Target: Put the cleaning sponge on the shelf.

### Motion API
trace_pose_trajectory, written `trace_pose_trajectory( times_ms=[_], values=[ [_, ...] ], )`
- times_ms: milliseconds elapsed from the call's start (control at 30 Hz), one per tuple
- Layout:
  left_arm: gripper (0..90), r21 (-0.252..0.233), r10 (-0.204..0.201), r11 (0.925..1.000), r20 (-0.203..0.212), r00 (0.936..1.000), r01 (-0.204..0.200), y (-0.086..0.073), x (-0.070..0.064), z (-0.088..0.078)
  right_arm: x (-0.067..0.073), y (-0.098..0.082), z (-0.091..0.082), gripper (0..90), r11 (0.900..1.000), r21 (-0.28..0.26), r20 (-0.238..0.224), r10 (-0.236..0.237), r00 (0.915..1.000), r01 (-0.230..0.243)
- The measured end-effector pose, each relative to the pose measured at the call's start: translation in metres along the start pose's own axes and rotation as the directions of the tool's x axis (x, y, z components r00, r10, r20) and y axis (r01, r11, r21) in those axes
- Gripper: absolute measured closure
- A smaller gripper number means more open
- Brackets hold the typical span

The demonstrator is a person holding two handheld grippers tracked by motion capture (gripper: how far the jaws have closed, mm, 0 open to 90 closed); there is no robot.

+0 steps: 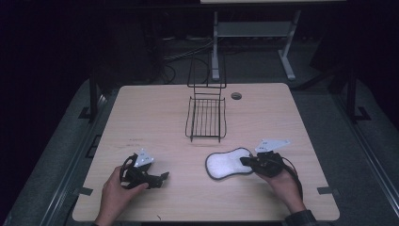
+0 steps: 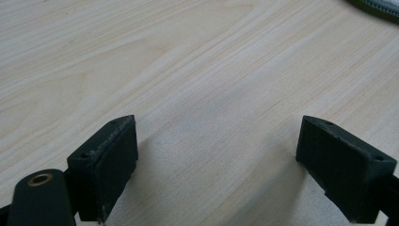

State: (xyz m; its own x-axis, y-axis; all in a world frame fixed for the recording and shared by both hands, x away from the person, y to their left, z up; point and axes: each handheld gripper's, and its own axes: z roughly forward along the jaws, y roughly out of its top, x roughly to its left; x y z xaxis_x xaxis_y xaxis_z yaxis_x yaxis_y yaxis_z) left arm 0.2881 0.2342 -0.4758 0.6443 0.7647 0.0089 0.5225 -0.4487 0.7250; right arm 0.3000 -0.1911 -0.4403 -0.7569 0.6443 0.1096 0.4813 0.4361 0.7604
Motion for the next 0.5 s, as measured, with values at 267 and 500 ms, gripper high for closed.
trace_pose_trajectory(
  times_ms=[267, 500],
  values=[
    [12.4, 0.000, 0.000, 1.0000, 0.000, 1.0000, 0.000, 0.000, 0.000, 0.000, -0.015, -0.013, -0.004, 89.9, 0.999, 0.042, 0.039, 0.032, 0.9987, -0.034],
    [12.4, 0.000, 0.000, 1.0000, 0.000, 1.0000, 0.000, 0.000, 0.000, 0.000, -0.016, -0.016, 0.004, 89.9, 0.996, 0.085, 0.045, 0.026, 0.9987, -0.030]
  ],
)
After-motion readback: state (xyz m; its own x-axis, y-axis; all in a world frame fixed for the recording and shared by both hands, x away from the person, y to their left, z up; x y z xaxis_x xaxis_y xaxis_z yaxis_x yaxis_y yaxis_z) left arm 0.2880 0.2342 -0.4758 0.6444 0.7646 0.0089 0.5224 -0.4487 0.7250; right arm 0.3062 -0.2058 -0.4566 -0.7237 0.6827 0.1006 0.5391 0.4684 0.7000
